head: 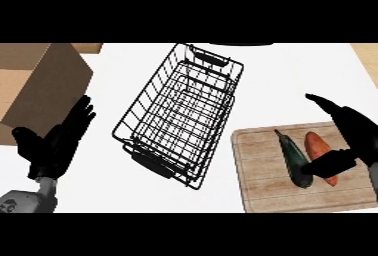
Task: Pick the eggplant from the cutting board and place it in the tiered basket
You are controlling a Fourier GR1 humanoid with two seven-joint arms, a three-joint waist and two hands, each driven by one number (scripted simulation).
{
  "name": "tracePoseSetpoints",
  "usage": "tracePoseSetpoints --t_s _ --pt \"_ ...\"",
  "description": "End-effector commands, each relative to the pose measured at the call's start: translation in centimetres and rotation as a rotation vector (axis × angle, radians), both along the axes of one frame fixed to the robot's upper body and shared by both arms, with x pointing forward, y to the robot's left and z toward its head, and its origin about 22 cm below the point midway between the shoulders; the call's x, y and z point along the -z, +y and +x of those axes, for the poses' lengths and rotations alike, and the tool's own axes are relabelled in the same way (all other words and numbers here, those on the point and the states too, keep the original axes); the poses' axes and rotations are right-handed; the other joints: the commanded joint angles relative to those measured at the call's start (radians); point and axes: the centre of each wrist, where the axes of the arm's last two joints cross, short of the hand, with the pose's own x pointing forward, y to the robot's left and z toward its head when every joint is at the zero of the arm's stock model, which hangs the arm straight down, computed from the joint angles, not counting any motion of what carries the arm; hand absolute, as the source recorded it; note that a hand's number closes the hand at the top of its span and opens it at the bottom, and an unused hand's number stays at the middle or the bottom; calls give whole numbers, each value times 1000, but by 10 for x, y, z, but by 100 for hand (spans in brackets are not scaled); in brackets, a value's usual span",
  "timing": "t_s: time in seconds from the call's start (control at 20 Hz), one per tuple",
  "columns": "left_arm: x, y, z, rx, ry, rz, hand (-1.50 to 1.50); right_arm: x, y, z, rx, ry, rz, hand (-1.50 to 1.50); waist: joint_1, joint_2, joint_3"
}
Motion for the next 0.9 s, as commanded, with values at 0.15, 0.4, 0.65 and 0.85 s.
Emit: tracePoseSetpoints --t_s 0.15,0.4,0.65,0.85 --pt "-1 0 -6 2 -9 3 0 -47 28 15 -118 314 -144 -150 6 2 3" --pt "-13 10 -12 13 3 4 0 -38 57 23 -38 326 -134 -150 -2 1 5" --pt "1 -1 -7 -11 -8 -15 0 1 75 20 -3 358 -179 -150 -8 2 5" --pt "3 -3 0 -14 -5 -9 0 35 62 14 29 389 -197 -150 -16 3 6"
